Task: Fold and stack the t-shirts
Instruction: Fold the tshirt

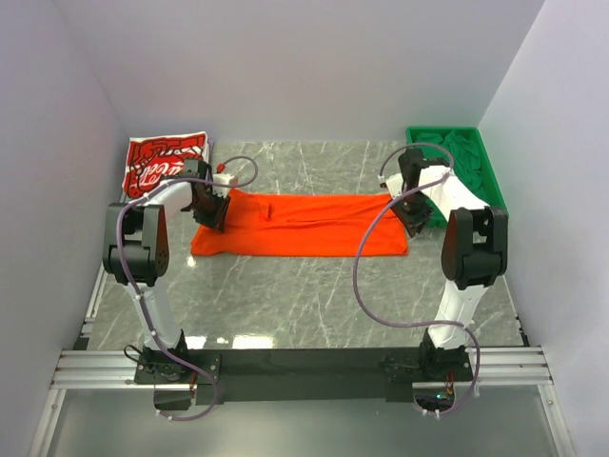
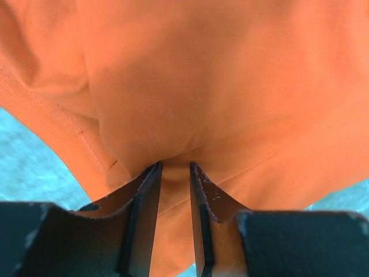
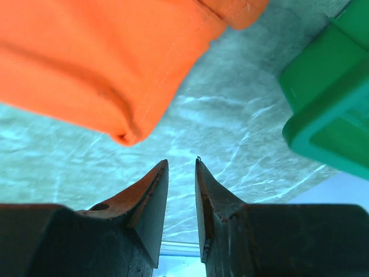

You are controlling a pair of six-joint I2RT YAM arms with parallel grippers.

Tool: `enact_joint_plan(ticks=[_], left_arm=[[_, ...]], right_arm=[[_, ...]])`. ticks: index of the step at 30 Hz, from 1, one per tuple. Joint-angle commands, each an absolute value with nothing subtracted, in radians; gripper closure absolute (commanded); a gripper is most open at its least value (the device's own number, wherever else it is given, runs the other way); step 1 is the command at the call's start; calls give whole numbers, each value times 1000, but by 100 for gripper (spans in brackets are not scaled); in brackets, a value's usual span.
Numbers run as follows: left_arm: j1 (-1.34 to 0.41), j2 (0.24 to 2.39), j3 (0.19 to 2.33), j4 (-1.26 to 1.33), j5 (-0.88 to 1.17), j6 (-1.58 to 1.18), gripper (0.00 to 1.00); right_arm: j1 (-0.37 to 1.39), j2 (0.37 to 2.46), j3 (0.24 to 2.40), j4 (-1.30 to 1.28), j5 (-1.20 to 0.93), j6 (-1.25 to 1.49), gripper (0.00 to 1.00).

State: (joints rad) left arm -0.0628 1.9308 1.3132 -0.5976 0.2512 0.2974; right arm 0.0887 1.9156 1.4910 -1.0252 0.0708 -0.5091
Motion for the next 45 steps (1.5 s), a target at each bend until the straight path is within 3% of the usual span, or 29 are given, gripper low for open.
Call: enact_joint_plan(ticks=[1, 11, 18, 26, 32, 37, 41, 44, 45], left_arm=[[-52, 1968, 1370, -612, 235, 322, 66], [-46, 1859, 1342, -634, 270, 278, 66], [-46, 1721, 1302, -650, 314, 212, 66], [-54, 1684, 1246, -660, 330, 91, 70], [-109, 1793, 1256, -623, 262, 60, 72], [-153, 1937, 1386, -603, 206, 48, 74], [-163, 2144, 1589, -624, 178, 67, 75], [-187, 2331, 1851, -664, 152, 123, 74], [-193, 2386, 2031, -699, 146, 135, 73]], right_arm=[[106, 1839, 1505, -1060, 8, -479, 67], [158, 1937, 1574, -979, -12, -380, 69], [202, 2057, 1534, -985, 89, -437, 79], [277, 1908, 1260, -1055, 81, -500, 83], [433, 1758, 1137, -1192, -159, -583, 82], [399, 1687, 1267, -1239, -236, -587, 78], [342, 1700, 1334, -1191, -157, -554, 79], [313, 1736, 1345, -1092, -23, -548, 82], [311, 1752, 1354, -1066, -2, -546, 83]])
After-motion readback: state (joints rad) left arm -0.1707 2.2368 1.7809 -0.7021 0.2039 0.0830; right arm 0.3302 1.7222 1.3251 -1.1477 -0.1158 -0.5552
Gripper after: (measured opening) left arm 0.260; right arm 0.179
